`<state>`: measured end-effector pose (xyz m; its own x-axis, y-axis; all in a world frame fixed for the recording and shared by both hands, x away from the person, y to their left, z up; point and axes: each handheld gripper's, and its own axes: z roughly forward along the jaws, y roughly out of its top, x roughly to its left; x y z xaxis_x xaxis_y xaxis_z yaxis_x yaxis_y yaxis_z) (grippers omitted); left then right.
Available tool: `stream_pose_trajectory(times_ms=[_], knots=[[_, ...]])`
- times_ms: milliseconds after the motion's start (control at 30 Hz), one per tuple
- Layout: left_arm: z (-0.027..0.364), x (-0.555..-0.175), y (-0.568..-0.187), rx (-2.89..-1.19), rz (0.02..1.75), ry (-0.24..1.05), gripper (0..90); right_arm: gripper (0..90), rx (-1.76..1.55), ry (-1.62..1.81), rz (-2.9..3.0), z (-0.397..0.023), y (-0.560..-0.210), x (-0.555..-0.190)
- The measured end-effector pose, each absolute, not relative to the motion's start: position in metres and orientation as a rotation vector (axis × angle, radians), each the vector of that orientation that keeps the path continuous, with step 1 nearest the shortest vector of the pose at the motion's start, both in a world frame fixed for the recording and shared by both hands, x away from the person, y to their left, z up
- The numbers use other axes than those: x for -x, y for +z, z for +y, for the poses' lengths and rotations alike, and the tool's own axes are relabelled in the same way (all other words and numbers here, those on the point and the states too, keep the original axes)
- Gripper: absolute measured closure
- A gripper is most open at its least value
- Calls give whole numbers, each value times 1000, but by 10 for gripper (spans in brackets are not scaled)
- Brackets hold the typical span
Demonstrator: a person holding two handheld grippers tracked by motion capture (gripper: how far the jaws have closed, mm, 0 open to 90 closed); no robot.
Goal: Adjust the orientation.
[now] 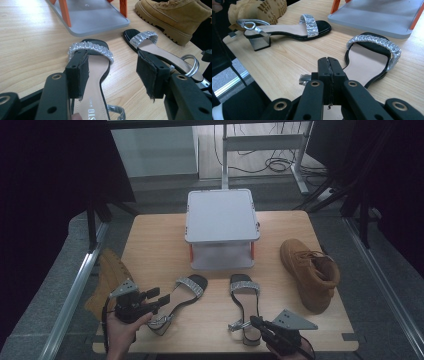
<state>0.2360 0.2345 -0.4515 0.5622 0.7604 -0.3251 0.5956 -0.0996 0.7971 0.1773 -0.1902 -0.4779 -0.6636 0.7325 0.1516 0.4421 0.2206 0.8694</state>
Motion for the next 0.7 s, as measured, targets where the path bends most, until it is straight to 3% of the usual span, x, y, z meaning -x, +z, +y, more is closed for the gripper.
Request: stream_pose_trajectory(times_ms=[700], knots=[[235, -241, -451, -1789, 1111, 204, 426, 895, -1025, 1344, 2356, -164, -495, -159]])
